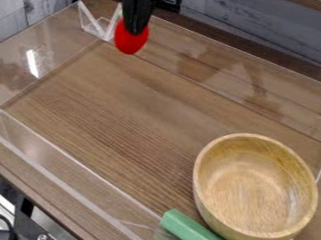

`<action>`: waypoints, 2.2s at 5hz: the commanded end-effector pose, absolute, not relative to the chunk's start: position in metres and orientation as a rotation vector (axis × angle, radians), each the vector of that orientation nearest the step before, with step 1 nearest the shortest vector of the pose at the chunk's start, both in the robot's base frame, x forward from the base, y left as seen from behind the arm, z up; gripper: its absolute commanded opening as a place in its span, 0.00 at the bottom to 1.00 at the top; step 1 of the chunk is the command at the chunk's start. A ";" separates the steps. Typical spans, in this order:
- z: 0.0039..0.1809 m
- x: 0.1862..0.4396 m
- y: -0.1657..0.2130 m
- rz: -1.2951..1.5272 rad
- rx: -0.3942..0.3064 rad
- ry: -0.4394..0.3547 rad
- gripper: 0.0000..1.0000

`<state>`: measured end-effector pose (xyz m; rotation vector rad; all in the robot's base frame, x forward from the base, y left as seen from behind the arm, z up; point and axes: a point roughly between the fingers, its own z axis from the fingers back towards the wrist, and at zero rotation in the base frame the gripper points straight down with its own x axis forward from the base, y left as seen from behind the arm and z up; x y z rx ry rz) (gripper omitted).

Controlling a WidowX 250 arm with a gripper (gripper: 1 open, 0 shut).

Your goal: Move the red object to the left side of the table

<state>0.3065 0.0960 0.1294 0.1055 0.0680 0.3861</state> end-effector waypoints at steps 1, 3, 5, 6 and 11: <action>0.145 0.314 0.107 0.392 0.104 0.001 0.00; 0.158 0.322 0.109 0.502 0.087 -0.004 0.00; 0.175 0.332 0.109 0.506 0.071 -0.017 0.00; 0.156 0.328 0.141 0.564 0.091 -0.026 0.00; 0.103 0.308 0.213 0.772 0.162 -0.034 0.00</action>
